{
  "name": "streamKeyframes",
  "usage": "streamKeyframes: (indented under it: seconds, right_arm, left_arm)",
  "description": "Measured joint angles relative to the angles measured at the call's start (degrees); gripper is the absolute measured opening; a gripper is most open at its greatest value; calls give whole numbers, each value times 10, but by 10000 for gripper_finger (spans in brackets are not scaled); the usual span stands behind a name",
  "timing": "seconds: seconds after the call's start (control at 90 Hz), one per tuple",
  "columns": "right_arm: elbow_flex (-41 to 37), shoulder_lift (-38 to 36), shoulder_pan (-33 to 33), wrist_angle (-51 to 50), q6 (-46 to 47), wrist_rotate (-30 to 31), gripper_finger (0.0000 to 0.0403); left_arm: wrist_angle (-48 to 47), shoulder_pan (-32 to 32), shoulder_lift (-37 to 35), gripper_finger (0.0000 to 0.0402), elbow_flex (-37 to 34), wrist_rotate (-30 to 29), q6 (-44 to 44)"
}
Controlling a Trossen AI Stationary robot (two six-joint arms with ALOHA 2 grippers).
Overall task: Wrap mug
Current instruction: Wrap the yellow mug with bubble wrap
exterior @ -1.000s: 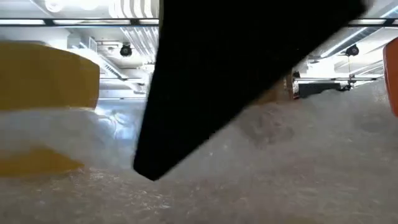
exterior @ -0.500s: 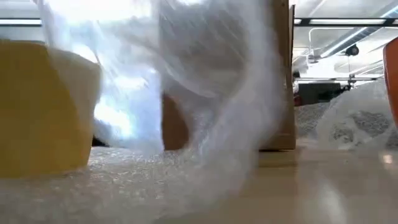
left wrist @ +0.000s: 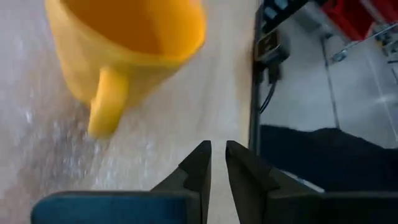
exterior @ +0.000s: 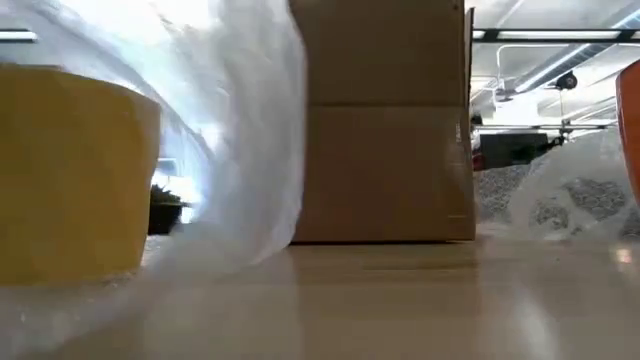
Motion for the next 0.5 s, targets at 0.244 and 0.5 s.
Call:
streamKeyframes:
  seconds: [0.244, 0.5]
  right_arm:
    - [-2, 36, -10, 113, -60, -138, 0]
    - [-2, 76, -20, 111, -59, -208, 0]
  left_arm:
    - [-2, 0, -71, 36, 0, -82, 90]
    - [1, 5, -116, 36, 0, -138, 145]
